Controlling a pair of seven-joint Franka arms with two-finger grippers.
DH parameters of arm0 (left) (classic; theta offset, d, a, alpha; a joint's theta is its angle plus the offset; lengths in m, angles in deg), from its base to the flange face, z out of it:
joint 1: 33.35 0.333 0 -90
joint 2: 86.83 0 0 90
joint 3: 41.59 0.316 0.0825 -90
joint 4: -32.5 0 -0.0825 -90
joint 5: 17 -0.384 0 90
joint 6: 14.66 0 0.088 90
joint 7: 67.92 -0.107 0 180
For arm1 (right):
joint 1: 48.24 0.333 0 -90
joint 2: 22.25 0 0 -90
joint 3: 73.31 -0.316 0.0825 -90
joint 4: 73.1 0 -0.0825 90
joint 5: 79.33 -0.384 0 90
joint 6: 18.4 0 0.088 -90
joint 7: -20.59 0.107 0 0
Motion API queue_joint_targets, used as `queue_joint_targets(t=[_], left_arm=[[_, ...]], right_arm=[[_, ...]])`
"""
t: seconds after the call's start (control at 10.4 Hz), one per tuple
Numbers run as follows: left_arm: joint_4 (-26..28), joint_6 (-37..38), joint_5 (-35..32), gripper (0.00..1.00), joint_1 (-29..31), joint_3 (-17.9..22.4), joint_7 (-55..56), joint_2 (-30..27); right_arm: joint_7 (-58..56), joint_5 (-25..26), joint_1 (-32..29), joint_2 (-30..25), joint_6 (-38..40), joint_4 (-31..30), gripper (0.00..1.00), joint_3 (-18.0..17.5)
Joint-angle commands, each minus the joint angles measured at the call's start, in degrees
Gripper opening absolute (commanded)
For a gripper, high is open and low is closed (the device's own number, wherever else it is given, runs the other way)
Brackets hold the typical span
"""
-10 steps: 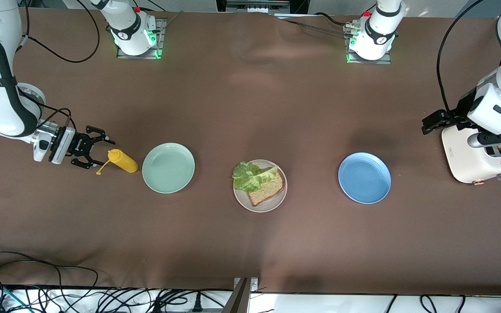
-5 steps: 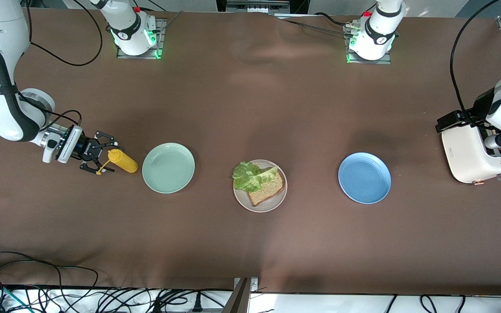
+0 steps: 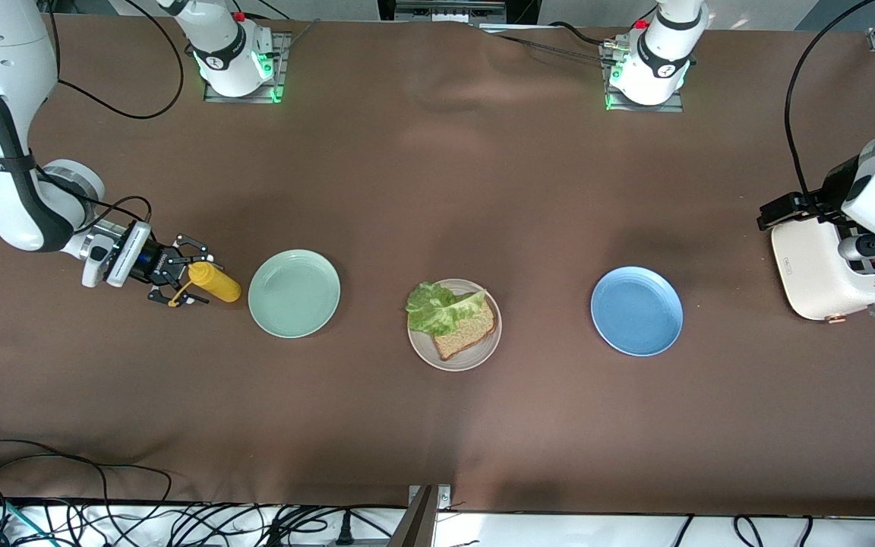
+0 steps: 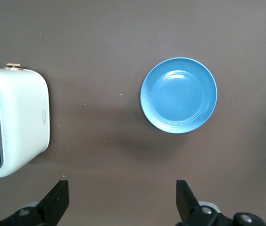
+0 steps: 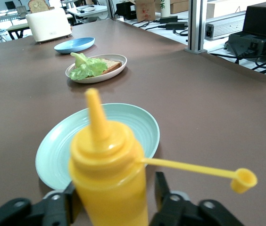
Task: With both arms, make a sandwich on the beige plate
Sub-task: 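Lift the mustard bottle upright with the right gripper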
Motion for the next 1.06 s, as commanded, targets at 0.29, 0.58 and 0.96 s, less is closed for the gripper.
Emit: queue_joint_targets(t=[0.29, 0.58, 0.96], left_arm=[[0.0, 0.5, -1.9, 1.0, 0.1, -0.7, -1.0, 0.1], [0.0, 0.4, -1.8, 1.0, 0.0, -0.8, -0.9, 0.0], [0.0, 0.5, -1.8, 1.0, 0.1, -0.6, -1.0, 0.1]], right_arm=[[8.7, 4.3, -0.5, 0.5, 0.0, 3.8, 0.0, -0.5], [30.2, 20.2, 0.4, 0.3, 0.5, 13.7, 0.0, -1.6], [54.0, 42.1, 5.0, -0.6, 0.7, 25.3, 0.0, -4.5]])
